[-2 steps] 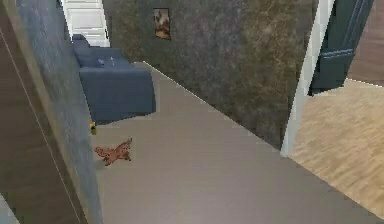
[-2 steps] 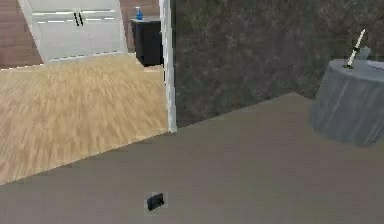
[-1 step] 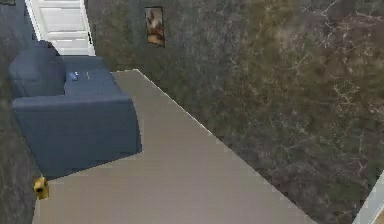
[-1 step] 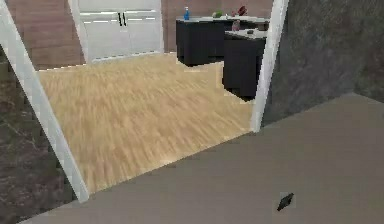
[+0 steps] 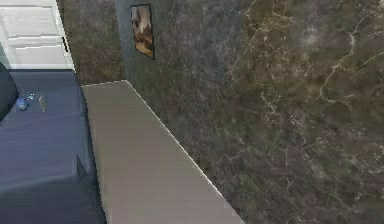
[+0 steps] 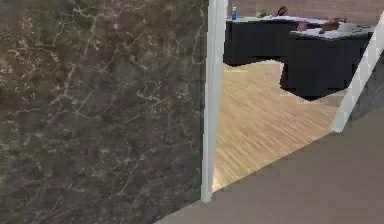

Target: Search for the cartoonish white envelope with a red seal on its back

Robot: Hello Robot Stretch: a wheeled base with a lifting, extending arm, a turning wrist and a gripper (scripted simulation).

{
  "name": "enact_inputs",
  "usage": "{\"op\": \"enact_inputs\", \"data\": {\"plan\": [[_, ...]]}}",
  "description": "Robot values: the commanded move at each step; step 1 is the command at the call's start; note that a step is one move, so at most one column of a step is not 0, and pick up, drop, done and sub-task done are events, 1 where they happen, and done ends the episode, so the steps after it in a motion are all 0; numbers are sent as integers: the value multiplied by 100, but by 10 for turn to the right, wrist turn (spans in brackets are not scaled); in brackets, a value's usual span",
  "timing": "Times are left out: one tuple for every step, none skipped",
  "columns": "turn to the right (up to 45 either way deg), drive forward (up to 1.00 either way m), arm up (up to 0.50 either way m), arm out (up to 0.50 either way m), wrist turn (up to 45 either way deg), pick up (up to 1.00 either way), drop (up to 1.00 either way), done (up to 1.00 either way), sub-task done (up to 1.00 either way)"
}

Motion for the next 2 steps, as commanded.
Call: {"op": "enact_inputs", "data": {"plan": [[-60, 0, 0, 0, 0, 0, 0, 0, 0], [0, 70, 0, 0, 0, 0, 0, 0, 0]]}}
